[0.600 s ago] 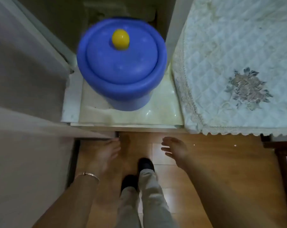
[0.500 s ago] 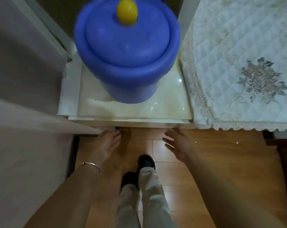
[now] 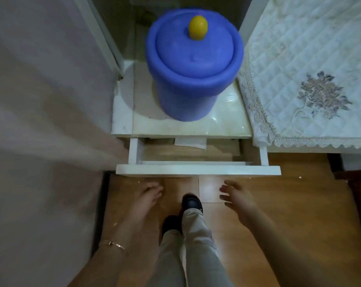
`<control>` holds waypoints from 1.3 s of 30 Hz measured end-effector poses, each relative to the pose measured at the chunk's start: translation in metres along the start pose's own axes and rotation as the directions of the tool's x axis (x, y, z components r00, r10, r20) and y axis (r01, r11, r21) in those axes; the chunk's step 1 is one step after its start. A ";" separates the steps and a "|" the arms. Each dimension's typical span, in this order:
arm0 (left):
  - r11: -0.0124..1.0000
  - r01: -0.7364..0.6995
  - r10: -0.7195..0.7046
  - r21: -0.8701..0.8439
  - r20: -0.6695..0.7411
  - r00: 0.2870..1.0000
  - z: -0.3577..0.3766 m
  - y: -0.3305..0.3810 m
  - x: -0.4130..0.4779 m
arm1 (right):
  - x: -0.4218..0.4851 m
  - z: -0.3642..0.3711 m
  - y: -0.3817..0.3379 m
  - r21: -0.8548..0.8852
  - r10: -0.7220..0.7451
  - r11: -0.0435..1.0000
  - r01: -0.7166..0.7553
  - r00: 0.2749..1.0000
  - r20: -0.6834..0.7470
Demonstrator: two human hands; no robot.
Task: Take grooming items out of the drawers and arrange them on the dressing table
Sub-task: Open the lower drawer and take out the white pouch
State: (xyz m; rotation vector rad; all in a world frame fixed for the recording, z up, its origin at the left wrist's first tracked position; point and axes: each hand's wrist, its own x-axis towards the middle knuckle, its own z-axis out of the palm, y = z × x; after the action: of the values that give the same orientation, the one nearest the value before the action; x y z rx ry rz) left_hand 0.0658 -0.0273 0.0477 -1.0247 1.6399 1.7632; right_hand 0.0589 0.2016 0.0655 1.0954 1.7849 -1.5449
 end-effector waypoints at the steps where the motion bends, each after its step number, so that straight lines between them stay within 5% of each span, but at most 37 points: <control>1: 0.988 -0.120 0.122 0.094 -0.021 0.992 -0.002 0.002 -0.020 | -0.015 -0.003 0.001 -0.132 -0.118 0.985 0.114 0.993 -0.026; 4: 0.786 -0.517 0.541 0.338 0.028 0.841 -0.010 0.029 -0.069 | -0.058 -0.013 -0.011 -0.386 -0.528 0.790 0.476 0.848 -0.036; 7: 0.444 -0.648 0.748 0.619 0.141 0.648 -0.017 0.059 -0.063 | -0.063 -0.022 -0.033 -0.589 -0.738 0.552 0.590 0.675 -0.016; 12: 0.182 -0.566 0.588 0.804 0.373 0.718 -0.021 0.069 -0.038 | -0.037 -0.028 -0.046 -0.825 -0.672 0.364 0.432 0.736 0.089; 18: 0.274 -0.532 0.575 0.801 0.308 0.758 -0.021 0.053 -0.054 | -0.052 -0.033 -0.027 -0.823 -0.639 0.374 0.427 0.762 0.105; 29: 0.211 -0.484 0.602 0.849 0.277 0.749 -0.037 -0.025 -0.105 | -0.095 -0.041 0.057 -0.866 -0.591 0.364 0.343 0.804 0.070; 39: 0.359 -0.477 0.546 0.803 0.234 0.805 -0.048 -0.029 -0.118 | -0.109 -0.040 0.052 -0.832 -0.476 0.427 0.354 0.870 0.127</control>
State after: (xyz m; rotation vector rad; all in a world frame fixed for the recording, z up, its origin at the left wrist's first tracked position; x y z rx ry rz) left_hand 0.1658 -0.0559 0.1269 -0.0696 2.6543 0.8980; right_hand 0.1646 0.2156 0.1346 0.2437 2.5964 -0.5697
